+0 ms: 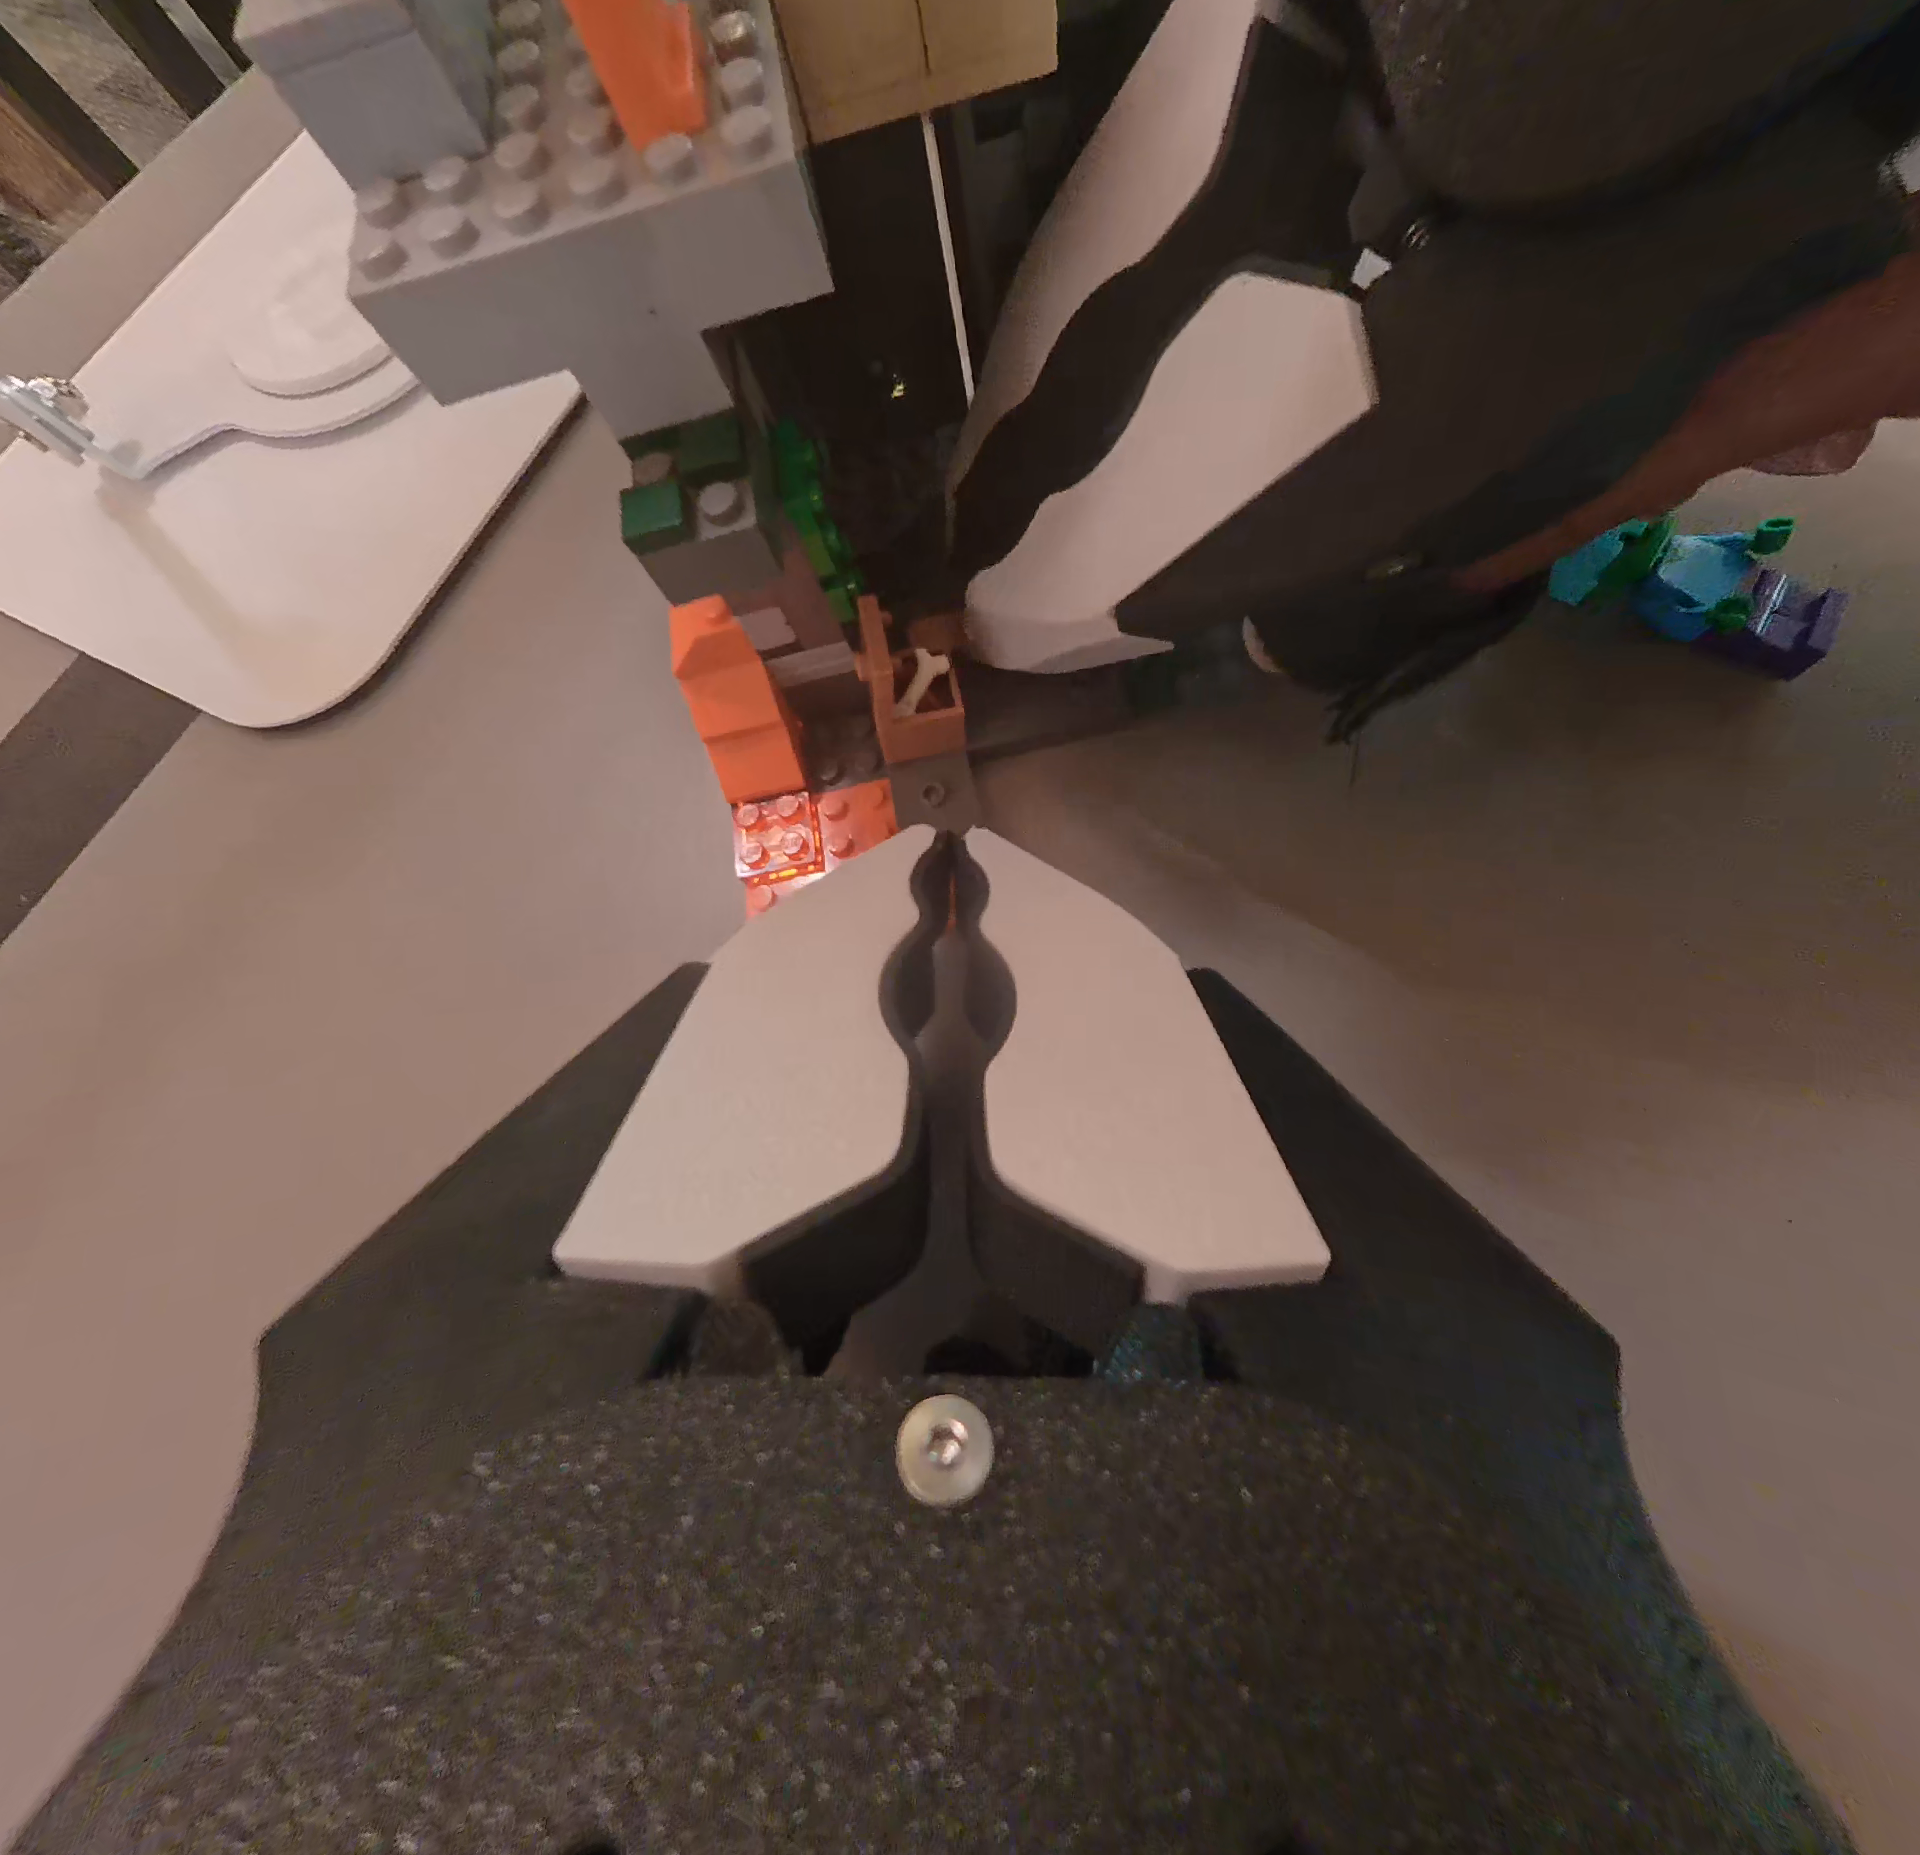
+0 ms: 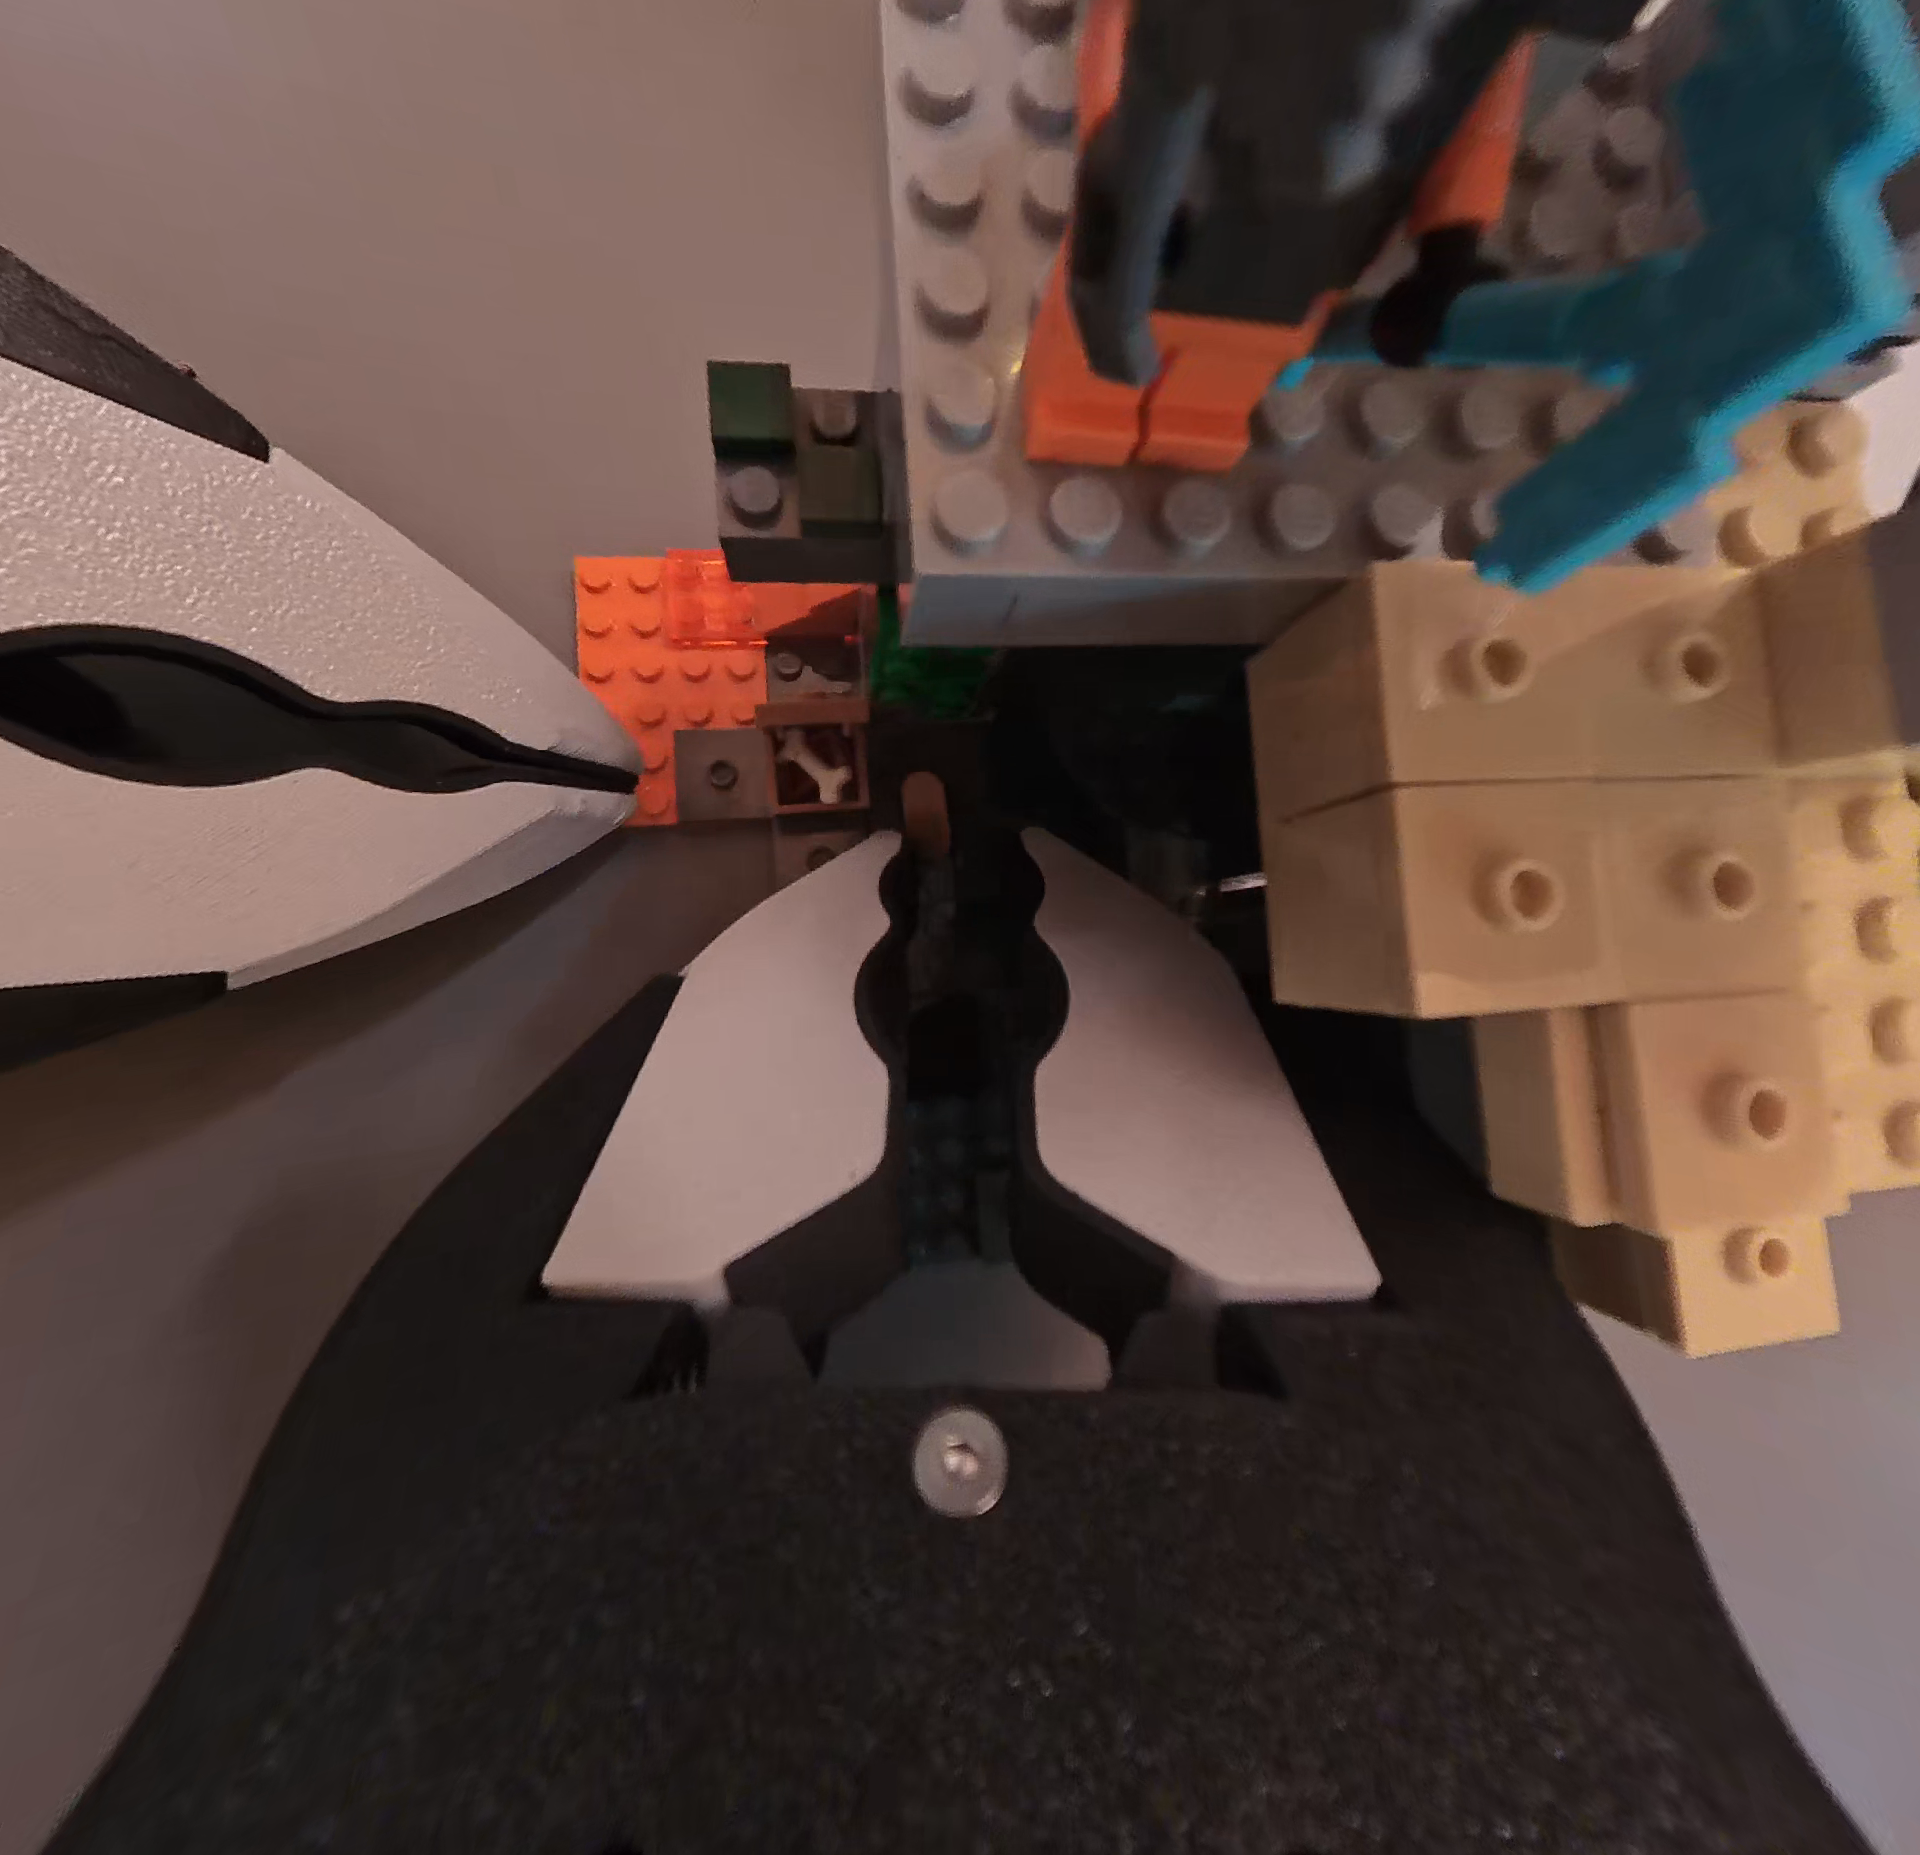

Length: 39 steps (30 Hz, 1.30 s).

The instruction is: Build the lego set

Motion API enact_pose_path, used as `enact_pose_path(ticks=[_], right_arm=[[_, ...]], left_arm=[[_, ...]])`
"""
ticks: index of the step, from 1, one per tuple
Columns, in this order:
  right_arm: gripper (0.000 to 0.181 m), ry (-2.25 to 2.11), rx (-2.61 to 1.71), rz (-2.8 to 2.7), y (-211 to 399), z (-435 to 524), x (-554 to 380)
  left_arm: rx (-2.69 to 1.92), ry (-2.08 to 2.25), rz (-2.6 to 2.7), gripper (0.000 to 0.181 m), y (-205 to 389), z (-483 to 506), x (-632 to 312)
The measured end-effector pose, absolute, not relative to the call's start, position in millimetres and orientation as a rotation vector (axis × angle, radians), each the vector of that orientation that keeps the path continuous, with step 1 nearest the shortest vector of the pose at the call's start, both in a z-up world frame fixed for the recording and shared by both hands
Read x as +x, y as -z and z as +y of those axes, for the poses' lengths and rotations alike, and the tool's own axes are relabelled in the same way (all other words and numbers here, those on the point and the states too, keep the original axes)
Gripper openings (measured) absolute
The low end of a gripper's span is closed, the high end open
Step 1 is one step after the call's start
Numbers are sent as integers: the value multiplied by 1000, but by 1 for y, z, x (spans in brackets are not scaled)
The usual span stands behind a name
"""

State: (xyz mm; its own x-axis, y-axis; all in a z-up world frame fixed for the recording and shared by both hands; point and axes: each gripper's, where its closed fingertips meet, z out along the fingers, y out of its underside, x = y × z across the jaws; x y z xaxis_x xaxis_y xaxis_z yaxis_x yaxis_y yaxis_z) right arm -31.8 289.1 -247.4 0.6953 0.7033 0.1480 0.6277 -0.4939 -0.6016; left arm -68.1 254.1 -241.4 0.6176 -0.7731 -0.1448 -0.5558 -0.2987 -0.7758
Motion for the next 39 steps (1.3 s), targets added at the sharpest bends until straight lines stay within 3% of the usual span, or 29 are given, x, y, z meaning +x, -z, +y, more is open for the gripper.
enact_pose_path(ticks=[6,7,19,20,21,26,39], right_arm=[[14,-167,-2222,-1015,247,290,-31],[0,-179,-2212,-1013,246,289,-31],[0,-164,-2124,-1041,229,283,-15],[0,-154,-2123,-1047,229,284,-16],[13,-152,-2116,-1054,229,284,-19],[23,-86,-2118,-1083,236,290,-26],[17,-186,-2260,-972,244,294,-31]], left_arm=[[-1992,326,1047,0,241,254,-68],[-1992,325,1049,0,241,254,-68],[-1995,313,1059,0,243,254,-68],[-1996,311,1060,0,243,254,-68],[-1996,310,1061,0,243,254,-68],[-1993,311,1063,0,243,253,-68],[-1997,321,1059,0,243,253,-68]])
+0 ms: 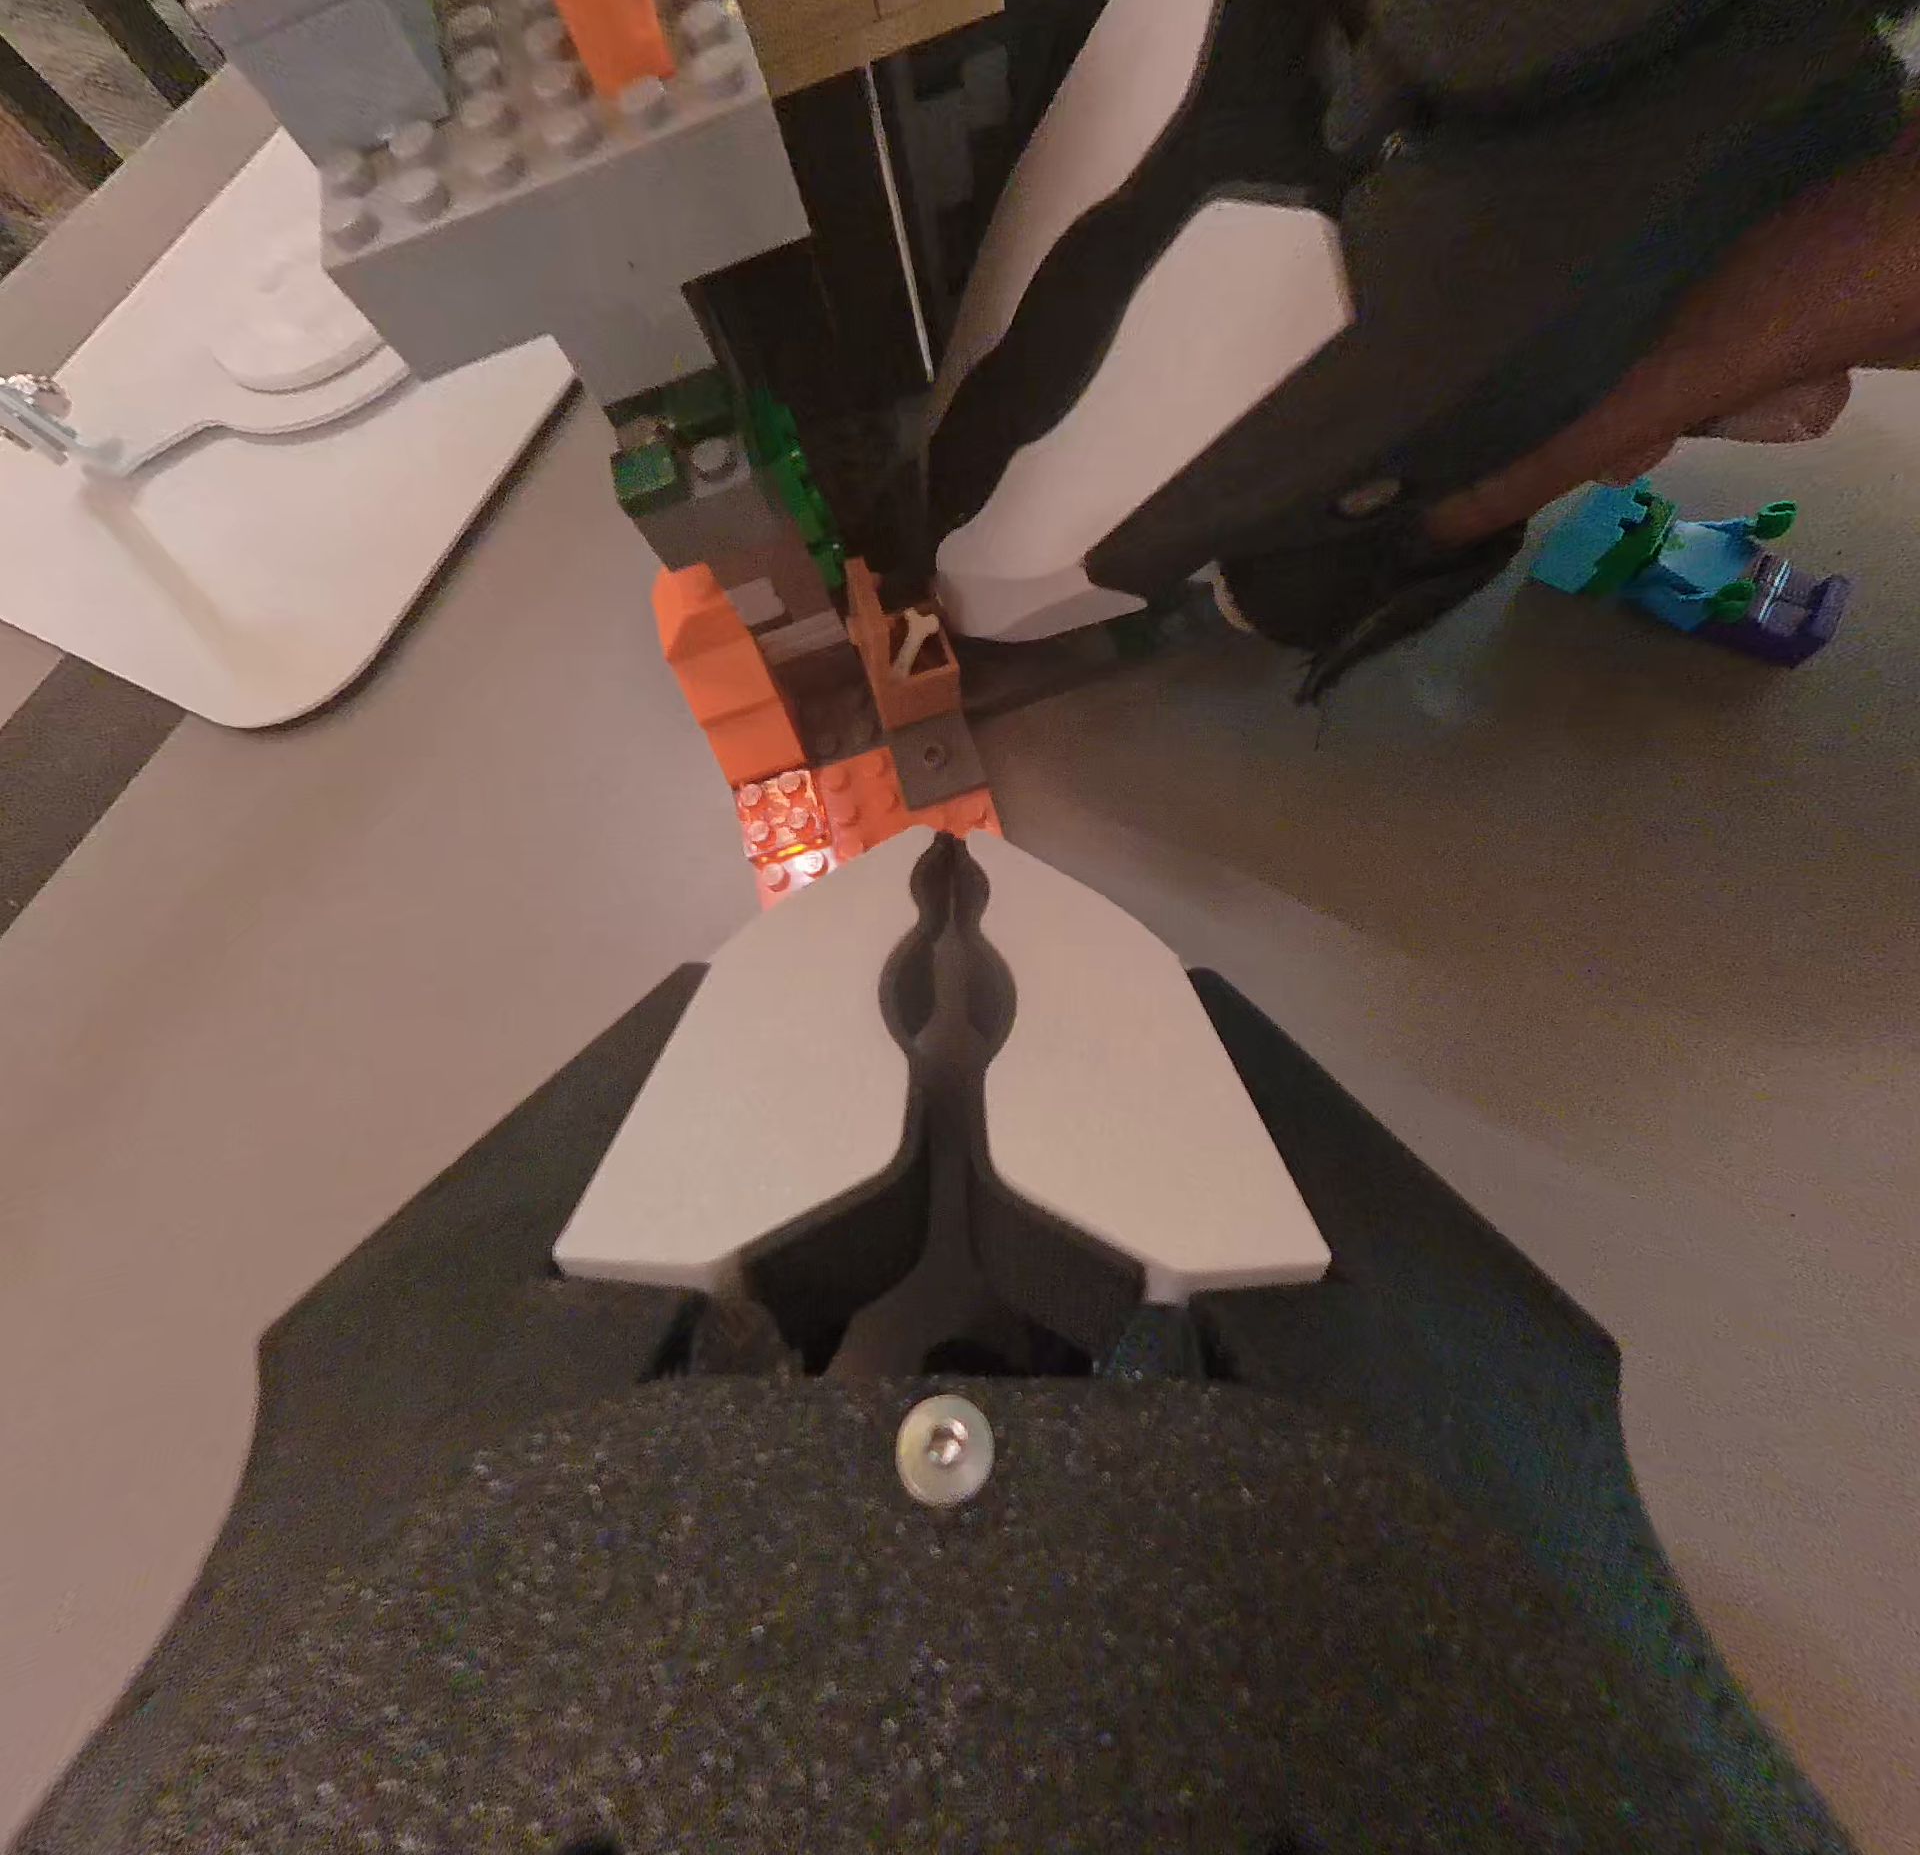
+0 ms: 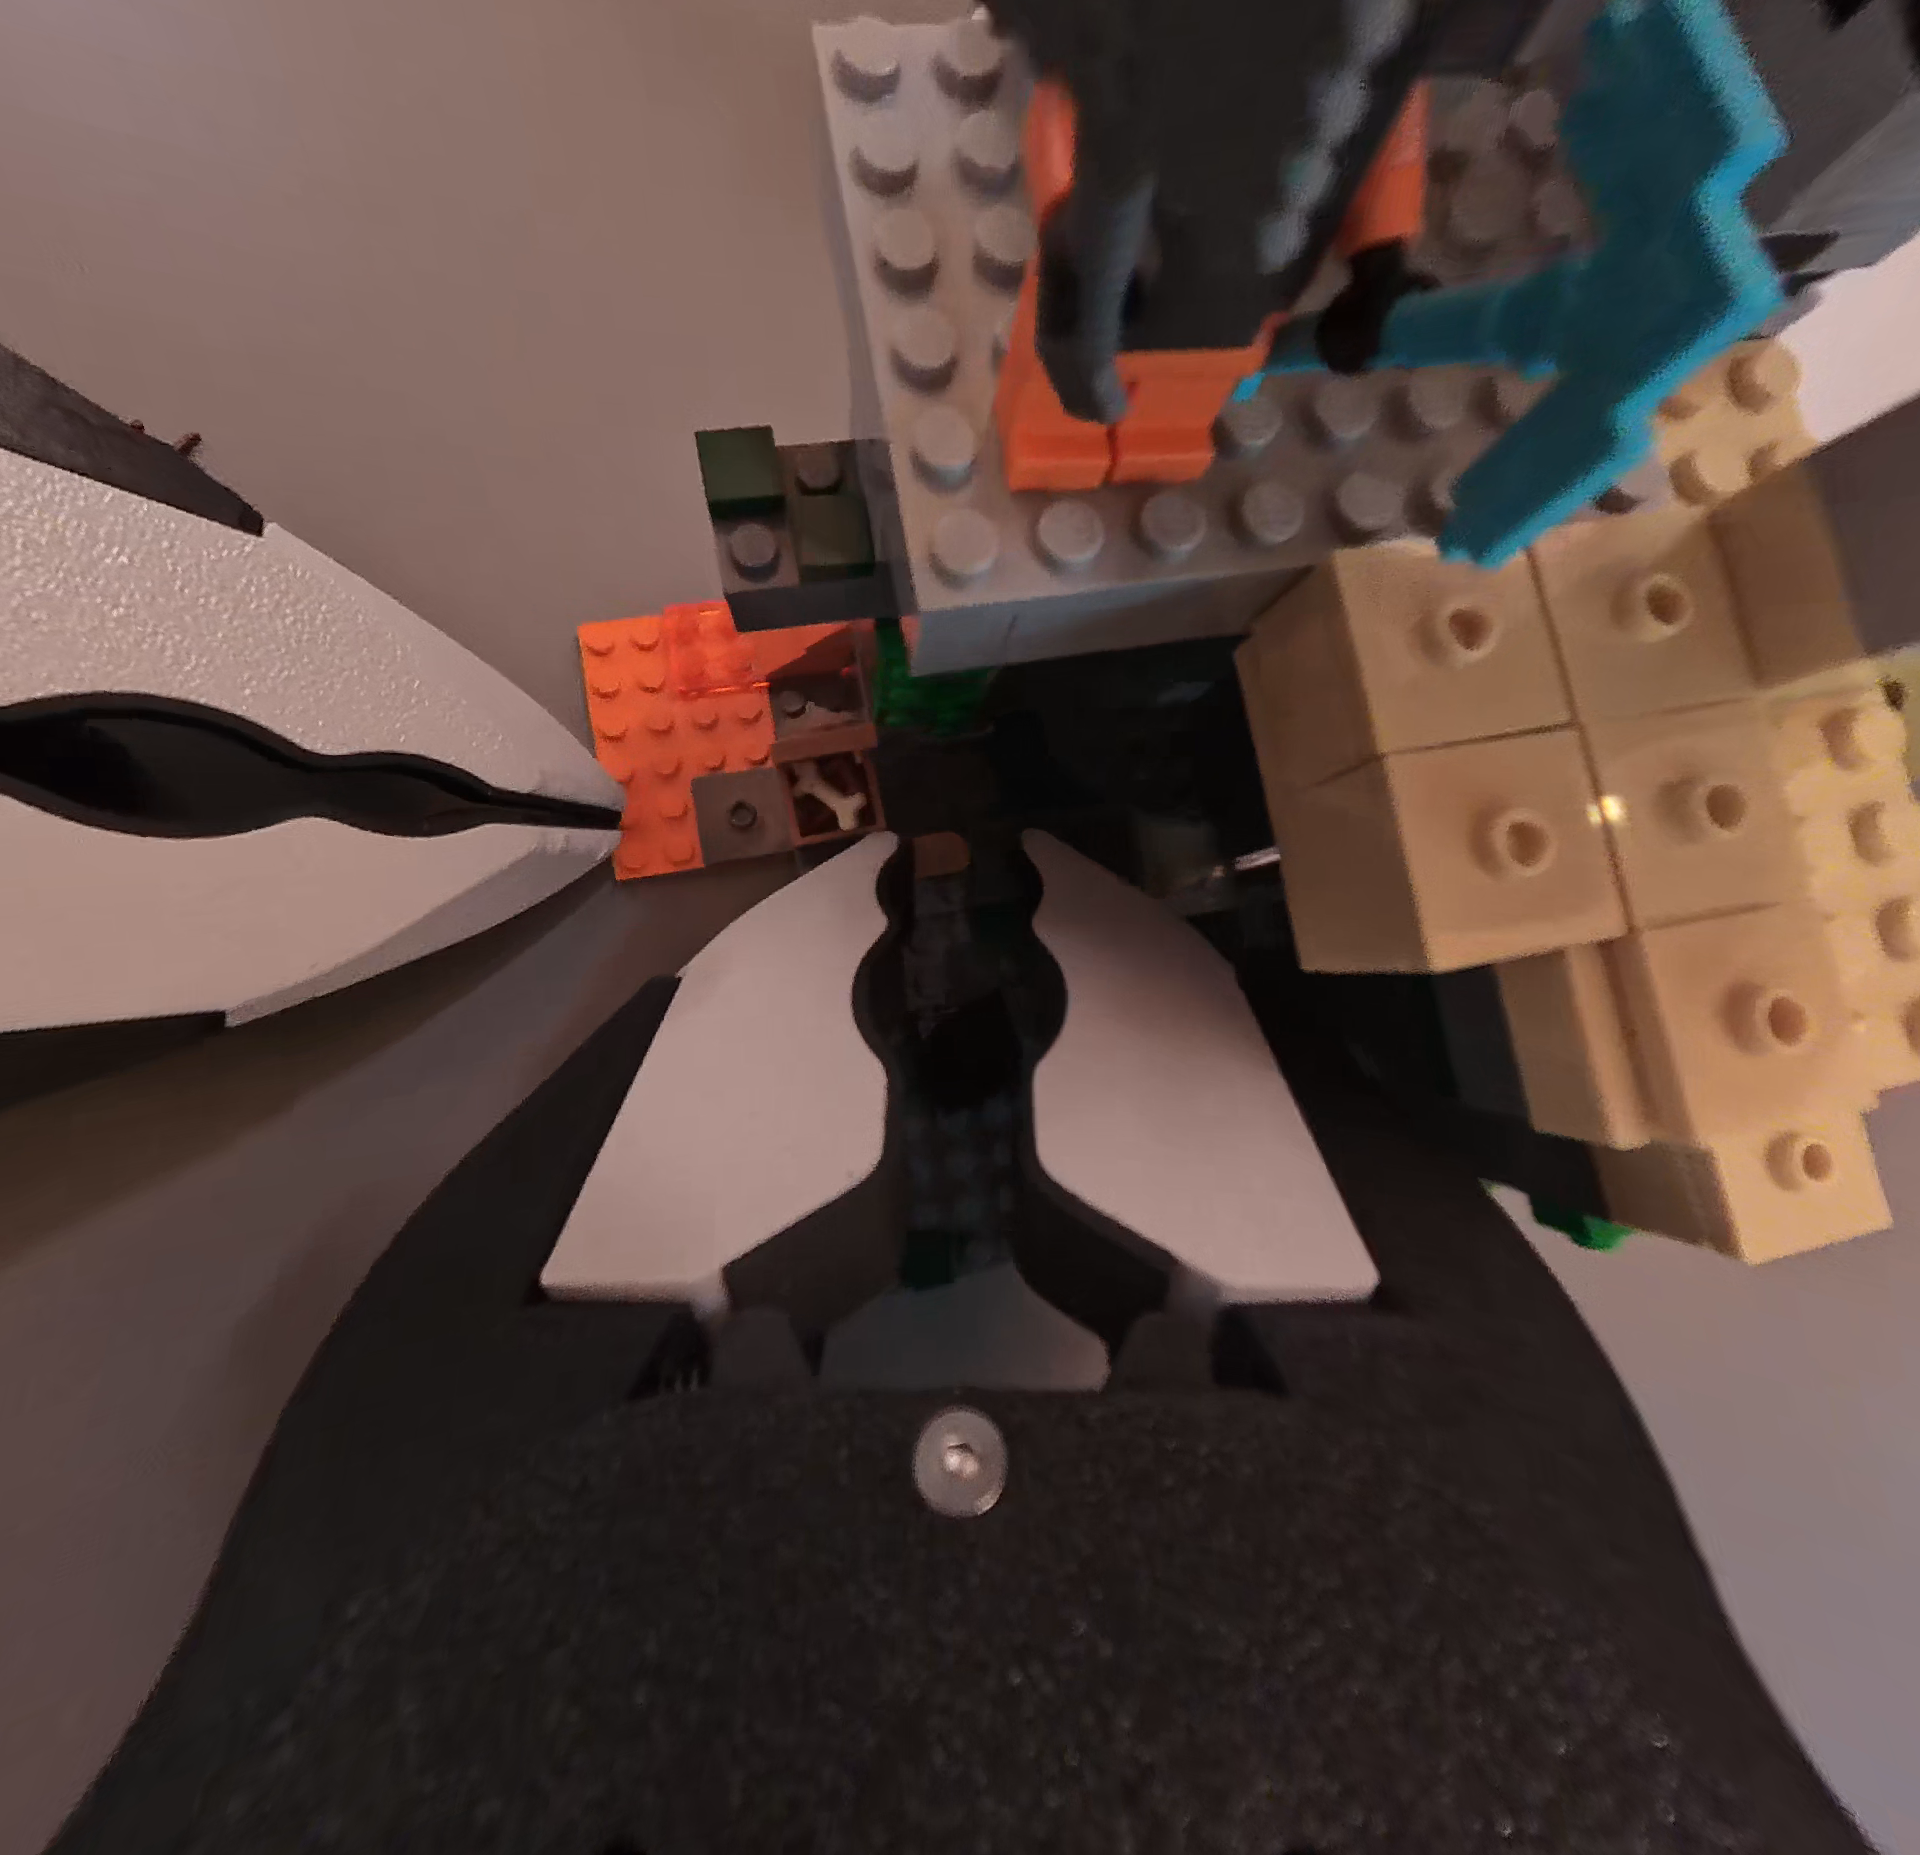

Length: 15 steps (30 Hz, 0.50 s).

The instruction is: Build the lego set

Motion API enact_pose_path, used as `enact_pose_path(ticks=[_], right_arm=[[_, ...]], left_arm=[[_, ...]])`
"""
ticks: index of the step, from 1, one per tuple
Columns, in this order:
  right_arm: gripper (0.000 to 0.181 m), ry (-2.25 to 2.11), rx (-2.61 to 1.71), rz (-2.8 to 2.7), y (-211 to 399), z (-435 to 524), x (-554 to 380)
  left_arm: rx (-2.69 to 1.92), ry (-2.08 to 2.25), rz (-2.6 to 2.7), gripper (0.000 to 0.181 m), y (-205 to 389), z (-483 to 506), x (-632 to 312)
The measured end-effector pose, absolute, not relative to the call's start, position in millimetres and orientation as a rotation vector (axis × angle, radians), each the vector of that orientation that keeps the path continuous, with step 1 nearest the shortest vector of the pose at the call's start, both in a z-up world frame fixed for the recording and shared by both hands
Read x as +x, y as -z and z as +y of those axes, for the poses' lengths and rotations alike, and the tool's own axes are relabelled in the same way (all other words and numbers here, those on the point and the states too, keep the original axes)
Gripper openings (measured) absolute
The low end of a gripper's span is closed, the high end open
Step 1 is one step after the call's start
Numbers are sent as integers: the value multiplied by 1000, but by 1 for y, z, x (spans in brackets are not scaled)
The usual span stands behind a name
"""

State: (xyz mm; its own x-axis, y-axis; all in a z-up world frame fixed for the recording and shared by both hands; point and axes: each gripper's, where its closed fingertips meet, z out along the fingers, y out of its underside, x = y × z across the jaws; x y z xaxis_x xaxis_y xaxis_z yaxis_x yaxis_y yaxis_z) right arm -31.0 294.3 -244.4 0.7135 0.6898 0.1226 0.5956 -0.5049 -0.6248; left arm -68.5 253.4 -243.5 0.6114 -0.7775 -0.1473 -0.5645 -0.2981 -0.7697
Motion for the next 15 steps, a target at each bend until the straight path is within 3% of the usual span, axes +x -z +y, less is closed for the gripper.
enact_pose_path(ticks=[4,13,15], right_arm=[[0,-253,-2321,-975,247,290,-32],[0,-353,-2319,-916,239,283,-18],[13,-352,-2289,-902,236,286,-21]], left_arm=[[-1995,322,1058,0,243,253,-69],[-1997,313,1062,0,245,254,-70],[-1996,309,1064,0,246,254,-70]])
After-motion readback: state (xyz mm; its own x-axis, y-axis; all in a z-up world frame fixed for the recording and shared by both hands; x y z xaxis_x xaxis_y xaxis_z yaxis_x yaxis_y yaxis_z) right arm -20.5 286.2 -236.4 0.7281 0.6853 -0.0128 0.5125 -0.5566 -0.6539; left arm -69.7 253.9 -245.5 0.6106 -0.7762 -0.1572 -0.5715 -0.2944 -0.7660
